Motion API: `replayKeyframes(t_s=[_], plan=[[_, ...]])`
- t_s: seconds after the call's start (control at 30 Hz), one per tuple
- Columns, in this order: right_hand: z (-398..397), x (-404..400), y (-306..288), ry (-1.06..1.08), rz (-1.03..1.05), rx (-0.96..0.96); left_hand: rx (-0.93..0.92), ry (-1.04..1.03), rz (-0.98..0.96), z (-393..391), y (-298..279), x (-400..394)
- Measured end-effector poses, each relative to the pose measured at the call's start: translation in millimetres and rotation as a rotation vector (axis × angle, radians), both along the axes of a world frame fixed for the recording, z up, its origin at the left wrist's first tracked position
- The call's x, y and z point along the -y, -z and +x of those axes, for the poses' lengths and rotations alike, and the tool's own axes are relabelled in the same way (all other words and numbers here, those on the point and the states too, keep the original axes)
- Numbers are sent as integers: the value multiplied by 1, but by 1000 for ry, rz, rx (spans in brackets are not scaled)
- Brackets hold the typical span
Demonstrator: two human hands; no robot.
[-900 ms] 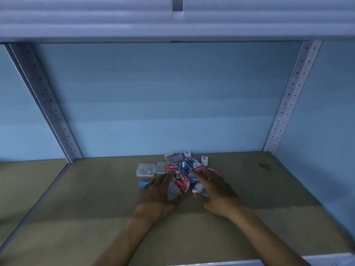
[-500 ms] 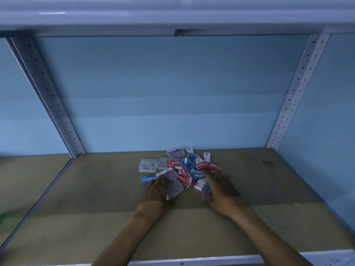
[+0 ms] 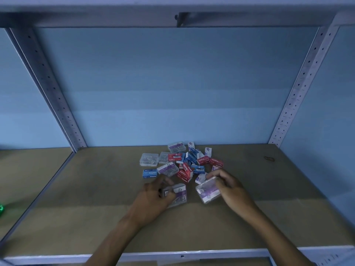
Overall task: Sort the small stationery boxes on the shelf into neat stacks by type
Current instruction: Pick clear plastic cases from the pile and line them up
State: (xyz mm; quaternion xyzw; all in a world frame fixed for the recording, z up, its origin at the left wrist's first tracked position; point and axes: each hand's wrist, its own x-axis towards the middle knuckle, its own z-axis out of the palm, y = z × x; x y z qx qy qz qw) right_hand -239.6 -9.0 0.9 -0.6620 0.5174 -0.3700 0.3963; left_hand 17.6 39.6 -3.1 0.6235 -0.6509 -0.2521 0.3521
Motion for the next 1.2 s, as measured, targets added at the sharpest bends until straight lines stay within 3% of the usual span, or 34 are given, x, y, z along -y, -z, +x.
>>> replayKeyframes(t_s=[0.23,0.43,0.6,0.8,1.0,1.2], plan=[[-15,-14,11,-152,137,-40,141,126,-7,12,9,-10],[-18,-19,14,-216,81,-135,235,142,-78,8,17,-12],[-5,-18,6,-198,17,-155,198,149,-82,20,15,-15],[49,-20,-20,-262,-42,-80,191,46,-64,90,-7,-45],[128,-27,-33,-453,-106,-199,195,-82,21,155,-23,-94],[187,-40,-25,-619,-143,-361,187,-73,63,184,-30,-124]])
